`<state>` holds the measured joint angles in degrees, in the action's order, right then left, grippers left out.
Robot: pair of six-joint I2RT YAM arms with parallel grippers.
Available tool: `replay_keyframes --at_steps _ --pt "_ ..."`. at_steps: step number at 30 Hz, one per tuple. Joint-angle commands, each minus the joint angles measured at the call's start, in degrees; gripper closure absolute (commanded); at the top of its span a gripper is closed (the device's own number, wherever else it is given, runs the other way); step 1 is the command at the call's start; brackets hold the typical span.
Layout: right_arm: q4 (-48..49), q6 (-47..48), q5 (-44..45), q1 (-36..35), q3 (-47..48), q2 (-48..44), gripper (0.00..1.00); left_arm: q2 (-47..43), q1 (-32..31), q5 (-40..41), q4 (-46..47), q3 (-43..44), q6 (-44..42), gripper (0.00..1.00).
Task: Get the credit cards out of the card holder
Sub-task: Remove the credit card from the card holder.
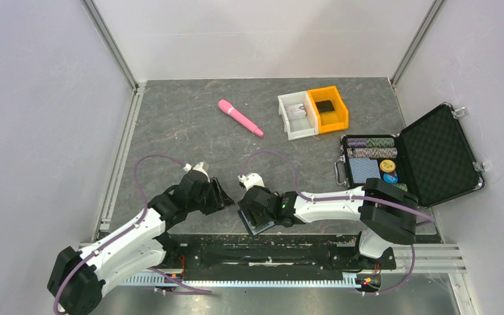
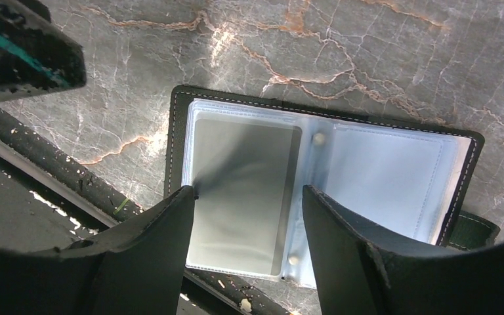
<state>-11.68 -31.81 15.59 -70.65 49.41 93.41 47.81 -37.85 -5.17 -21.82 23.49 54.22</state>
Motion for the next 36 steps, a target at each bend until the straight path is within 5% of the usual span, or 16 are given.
replay_keyframes --at_steps 1,24,28,36 --pt "0.8 0.8 0.5 -0.3 0.0 0.6 0.35 -2.0 0.1 3.9 -2.3 0.1 -0.8 0.49" --pt "5.6 -9.9 1.6 8.0 -8.1 -2.7 0.67 -2.0 0.1 3.3 -0.7 -0.3 -1.7 0.49" --pt "4.4 -9.1 1.2 8.2 -6.9 -3.2 0.65 -0.8 0.1 2.4 1.3 -1.0 -1.5 0.49" --pt "5.8 4.9 0.1 6.1 -7.0 -6.8 0.39 0.3 0.1 4.2 0.7 -0.9 -2.3 0.49"
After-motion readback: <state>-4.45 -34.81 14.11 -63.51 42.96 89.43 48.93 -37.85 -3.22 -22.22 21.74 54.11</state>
